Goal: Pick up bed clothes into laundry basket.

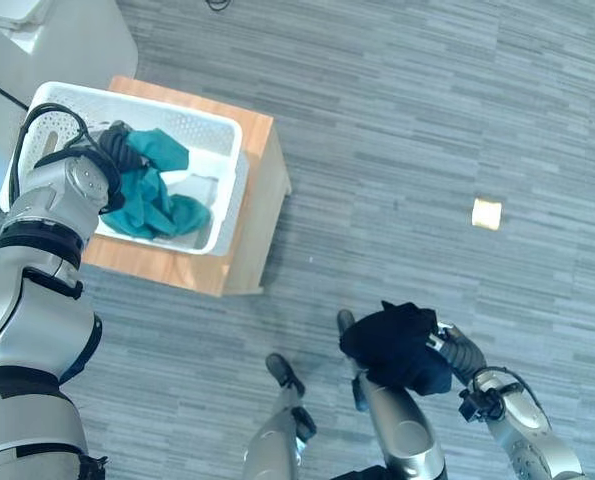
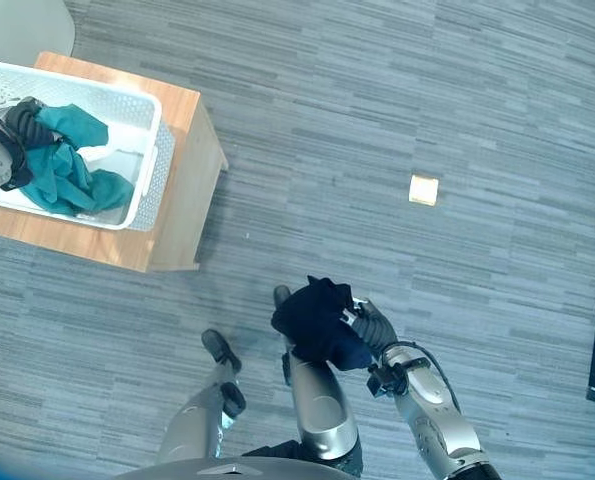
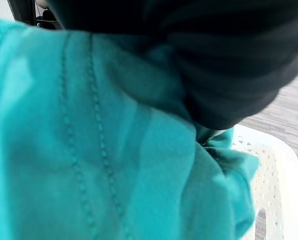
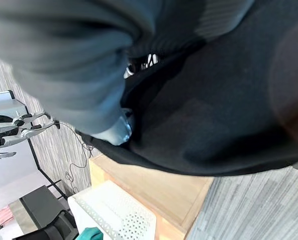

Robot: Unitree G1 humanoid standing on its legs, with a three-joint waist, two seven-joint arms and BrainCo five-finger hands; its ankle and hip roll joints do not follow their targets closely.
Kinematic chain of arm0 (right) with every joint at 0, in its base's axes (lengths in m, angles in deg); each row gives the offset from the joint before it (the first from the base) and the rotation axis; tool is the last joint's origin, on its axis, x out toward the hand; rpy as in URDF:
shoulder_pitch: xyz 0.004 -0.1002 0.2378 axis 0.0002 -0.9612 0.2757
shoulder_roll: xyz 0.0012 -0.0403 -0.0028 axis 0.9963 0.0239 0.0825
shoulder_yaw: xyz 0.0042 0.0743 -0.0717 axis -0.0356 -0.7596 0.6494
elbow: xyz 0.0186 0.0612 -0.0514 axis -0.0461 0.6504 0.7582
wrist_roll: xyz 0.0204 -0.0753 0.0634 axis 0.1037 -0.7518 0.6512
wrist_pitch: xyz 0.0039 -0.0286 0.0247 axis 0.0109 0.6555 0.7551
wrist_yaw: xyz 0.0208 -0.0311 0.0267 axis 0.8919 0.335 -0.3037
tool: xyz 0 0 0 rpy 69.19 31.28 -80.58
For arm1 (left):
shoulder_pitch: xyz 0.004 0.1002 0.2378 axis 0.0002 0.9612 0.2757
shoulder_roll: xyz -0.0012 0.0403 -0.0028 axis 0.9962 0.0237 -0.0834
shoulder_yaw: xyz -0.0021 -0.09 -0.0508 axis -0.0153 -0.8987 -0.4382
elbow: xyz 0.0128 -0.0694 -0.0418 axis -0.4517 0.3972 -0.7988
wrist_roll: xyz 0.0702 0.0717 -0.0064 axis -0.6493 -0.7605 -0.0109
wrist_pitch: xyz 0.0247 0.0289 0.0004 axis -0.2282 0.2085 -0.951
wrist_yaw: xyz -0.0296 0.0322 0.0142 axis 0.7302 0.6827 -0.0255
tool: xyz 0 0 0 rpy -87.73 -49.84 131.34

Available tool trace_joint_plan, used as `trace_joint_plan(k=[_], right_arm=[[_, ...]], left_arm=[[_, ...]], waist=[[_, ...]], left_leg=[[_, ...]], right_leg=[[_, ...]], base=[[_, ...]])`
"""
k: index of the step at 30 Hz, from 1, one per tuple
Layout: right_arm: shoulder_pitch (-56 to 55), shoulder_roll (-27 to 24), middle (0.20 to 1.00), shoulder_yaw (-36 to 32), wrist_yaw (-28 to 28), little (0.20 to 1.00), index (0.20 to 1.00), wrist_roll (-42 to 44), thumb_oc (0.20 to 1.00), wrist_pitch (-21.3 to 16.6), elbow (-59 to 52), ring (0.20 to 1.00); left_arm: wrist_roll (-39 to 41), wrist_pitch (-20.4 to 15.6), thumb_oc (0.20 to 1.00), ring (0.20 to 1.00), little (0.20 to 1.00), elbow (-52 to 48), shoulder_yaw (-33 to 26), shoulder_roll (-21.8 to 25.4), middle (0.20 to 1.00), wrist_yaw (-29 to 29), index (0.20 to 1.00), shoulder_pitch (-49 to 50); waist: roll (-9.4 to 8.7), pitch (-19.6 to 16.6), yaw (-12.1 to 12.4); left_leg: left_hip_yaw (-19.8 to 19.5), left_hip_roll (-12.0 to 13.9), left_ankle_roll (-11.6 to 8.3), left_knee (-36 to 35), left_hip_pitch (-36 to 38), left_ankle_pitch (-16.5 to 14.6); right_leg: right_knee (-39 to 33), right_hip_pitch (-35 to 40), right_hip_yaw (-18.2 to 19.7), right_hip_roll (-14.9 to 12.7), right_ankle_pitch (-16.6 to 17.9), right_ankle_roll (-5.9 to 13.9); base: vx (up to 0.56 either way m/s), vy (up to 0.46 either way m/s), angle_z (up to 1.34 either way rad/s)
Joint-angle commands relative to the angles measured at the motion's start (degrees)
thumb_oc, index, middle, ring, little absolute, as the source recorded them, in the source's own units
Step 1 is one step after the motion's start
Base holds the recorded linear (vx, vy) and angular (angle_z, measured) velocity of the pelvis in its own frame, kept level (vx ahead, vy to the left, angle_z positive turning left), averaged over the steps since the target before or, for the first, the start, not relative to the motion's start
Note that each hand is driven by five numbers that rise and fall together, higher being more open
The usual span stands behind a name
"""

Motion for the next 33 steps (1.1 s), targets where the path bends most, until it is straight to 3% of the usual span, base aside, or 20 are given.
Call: trace_joint_plan(k=[1, 6, 9, 11, 13, 14, 15, 16, 17, 18, 19, 21, 26, 29, 30, 32, 33], right_arm=[[-1.9, -1.8, 0.2, -1.2, -1.8, 0.2, 0.2, -1.2, 0.2, -2.6, -0.9, 0.2], [-0.6, -3.1, 0.2, 0.7, -2.4, 0.2, 0.2, -0.6, 0.2, -2.6, -1.1, 0.2], [0.7, -3.5, 0.2, 0.2, -2.2, 0.2, 0.2, 0.5, 0.2, -2.6, -1.0, 0.2], [0.6, -3.5, 0.2, -0.2, -2.3, 0.2, 0.2, 0.5, 0.2, -2.5, -1.1, 0.2], [0.2, -4.3, 0.2, -2.5, -1.5, 0.2, 0.2, -3.9, 0.2, -2.7, -1.3, 0.2], [1.5, -7.0, 0.2, -8.3, 3.5, 0.2, 0.2, -12.2, 0.2, -4.3, -0.3, 0.2], [2.4, -10.1, 0.2, -15.3, 6.7, 0.2, 0.2, -17.5, 0.2, -5.6, 1.0, 0.2], [2.8, -13.8, 0.2, -18.6, 7.9, 0.2, 0.2, -20.2, 0.2, -6.2, 2.1, 0.2], [3.1, -16.6, 0.2, -19.8, 7.7, 0.2, 0.2, -21.0, 0.2, -6.6, 2.7, 0.2], [5.3, -25.8, 0.2, -23.6, 8.2, 0.2, 0.2, -26.7, 0.2, -7.8, 4.6, 0.2], [6.5, -29.5, 0.2, -24.0, 8.5, 0.2, 0.2, -27.9, 0.2, -8.0, 6.0, 0.2], [17.1, -40.4, 0.2, -18.8, 9.2, 0.2, 0.2, -30.1, 0.2, -8.1, 15.6, 0.2], [35.8, -46.8, 0.2, -5.4, 10.5, 0.2, 0.2, -31.3, 0.2, -7.3, 24.2, 0.2], [48.3, -51.9, 0.2, 5.8, 11.7, 0.2, 0.2, -41.7, 0.2, -7.2, 22.9, 0.2], [54.7, -53.7, 0.2, 12.1, 12.4, 0.2, 0.2, -47.9, 0.2, -7.2, 22.8, 0.2], [69.1, -52.5, 0.2, 25.5, 14.0, 0.2, 0.2, -55.3, 0.2, -6.1, 29.2, 0.2], [80.0, -50.3, 0.2, 37.1, 14.2, 0.2, 0.2, -64.2, 0.2, -4.7, 35.6, 0.2]], left_arm=[[-3.2, 0.0, 1.0, 1.0, 1.0, 1.9, -1.7, 2.8, 1.0, 0.2, 1.0, -4.1], [-2.8, -0.7, 1.0, 1.0, 1.0, -3.4, -1.2, 0.8, 1.0, -3.0, 1.0, -5.2], [1.2, -2.4, 1.0, 1.0, 1.0, -22.0, -4.2, 1.5, 1.0, -4.5, 1.0, -0.8], [5.4, -3.2, 1.0, 1.0, 1.0, -27.2, -7.9, 2.4, 1.0, -4.4, 1.0, 3.2], [16.4, -5.2, 1.0, 1.0, 1.0, -41.5, -18.5, 2.0, 1.0, -5.0, 1.0, 15.8], [25.6, -8.3, 1.0, 1.0, 1.0, -59.0, -32.3, -1.5, 1.0, -6.0, 1.0, 34.6], [30.1, -10.1, 1.0, 1.0, 1.0, -67.7, -38.6, -6.5, 1.0, -3.6, 1.0, 48.2], [34.9, -10.1, 1.0, 1.0, 1.0, -70.0, -41.3, -9.6, 1.0, -0.4, 1.0, 56.1], [37.0, -9.3, 1.0, 1.0, 1.0, -71.4, -42.1, -9.4, 1.0, 2.2, 1.0, 60.2], [43.1, -7.9, 1.0, 1.0, 1.0, -71.6, -42.2, -15.4, 1.0, 5.5, 1.0, 71.8], [44.5, -6.8, 1.0, 1.0, 1.0, -72.2, -42.3, -16.4, 1.0, 6.8, 1.0, 75.8], [48.8, -3.9, 1.0, 1.0, 1.0, -69.2, -39.3, -17.5, 1.0, 8.9, 1.0, 82.3], [50.9, -2.3, 1.0, 1.0, 1.0, -72.3, -38.0, -17.1, 1.0, 8.4, 1.0, 83.6], [51.1, -1.9, 1.0, 1.0, 1.0, -72.9, -37.3, -17.8, 1.0, 9.3, 1.0, 83.6], [51.0, -1.7, 1.0, 1.0, 1.0, -73.1, -37.3, -17.2, 1.0, 9.9, 1.0, 84.0], [51.8, -0.8, 1.0, 1.0, 1.0, -72.7, -36.3, -16.1, 1.0, 11.4, 1.0, 85.0], [51.7, -0.1, 1.0, 1.0, 1.0, -73.1, -35.9, -13.1, 1.0, 12.3, 1.0, 85.7]], waist=[[1.1, -2.5, 0.1], [1.7, -3.2, 0.3], [2.44, -4.5, 1.8], [2.68, -4.9, 2.2], [2.98, -6.1, 3.5], [3.19, -7.2, 5.1], [2.78, -8.0, 6.0], [2.81, -8.7, 6.1], [2.91, -9.4, 6.0], [2.59, -10.5, 7.3], [2.58, -11.2, 7.8], [1.89, -13.0, 10.2], [-0.02, -15.8, 12.8], [-1.25, -17.0, 14.1], [-1.7, -17.3, 14.7], [-2.26, -18.1, 15.8], [-3.17, -18.6, 17.3]], left_leg=[[-0.6, 4.8, -4.7, 0.6, 3.6, 1.4], [-1.0, 4.8, -4.71, 0.6, 4.2, 1.3], [-2.1, 4.6, -4.5, 0.6, 4.6, 0.9], [-2.5, 4.6, -4.45, 0.6, 4.9, 0.7], [-3.3, 4.4, -4.25, 0.6, 5.2, 0.3], [-4.4, 4.3, -4.02, 0.6, 5.1, -0.1], [-4.8, 4.3, -3.82, 0.6, 5.2, -0.3], [-5.0, 4.2, -3.68, 0.6, 5.6, -0.6], [-5.1, 4.1, -3.54, 0.6, 5.7, -0.5], [-5.6, 3.8, -3.25, 0.6, 6.9, -1.1], [-6.1, 3.7, -3.14, 0.6, 7.1, -1.1], [-7.6, 3.5, -3.17, 0.6, 8.0, -0.8], [-10.0, 3.5, -2.94, 0.6, 9.9, -0.6], [-10.8, 3.4, -2.68, 0.6, 10.6, -1.0], [-11.0, 3.4, -2.63, 0.6, 10.7, -0.9], [-11.5, 3.2, -2.56, 0.6, 10.6, -0.9], [-11.9, 3.1, -2.61, 0.6, 10.7, -1.0]], right_leg=[[1.4, 2.3, 0.5, -4.3, -6.0, 9.35], [1.5, 3.2, 0.2, -4.3, -6.4, 9.16], [1.5, 4.5, -1.0, -4.5, -7.0, 8.96], [1.4, 5.0, -1.3, -4.6, -7.1, 8.91], [1.3, 6.2, -2.2, -4.7, -7.6, 8.64], [1.2, 6.4, -2.8, -4.7, -8.0, 8.38], [1.1, 6.7, -3.0, -4.7, -8.2, 8.27], [1.1, 7.1, -2.9, -4.7, -8.3, 8.29], [1.0, 7.4, -2.9, -4.7, -8.2, 8.23], [1.0, 9.1, -3.3, -5.1, -8.9, 8.25], [1.0, 9.6, -3.6, -5.2, -8.9, 8.16], [1.0, 11.5, -4.7, -5.2, -9.3, 8.05], [1.1, 15.1, -6.3, -4.9, -10.2, 7.82], [1.1, 16.6, -7.0, -4.8, -10.8, 7.61], [1.2, 16.7, -7.1, -4.8, -10.9, 7.59], [1.2, 17.1, -7.3, -4.8, -10.9, 7.48], [1.2, 17.4, -7.5, -4.8, -11.2, 7.47]], base=[[0.0, 0.0, 0.0], [0.0, 0.002, 0.01], [0.03, -0.016, 0.1], [0.03, -0.003, 0.19], [0.05, -0.001, 0.07], [0.05, 0.025, 0.09], [0.05, 0.046, 0.2], [0.04, 0.057, 0.16], [0.08, 0.073, 0.45], [0.07, 0.041, 0.57], [0.09, 0.029, 0.5], [0.01, -0.009, 0.22], [0.0, 0.001, 0.35], [0.03, -0.009, 0.18], [0.0, 0.0, 0.0], [0.02, -0.009, -0.03], [0.0, 0.003, -0.09]])
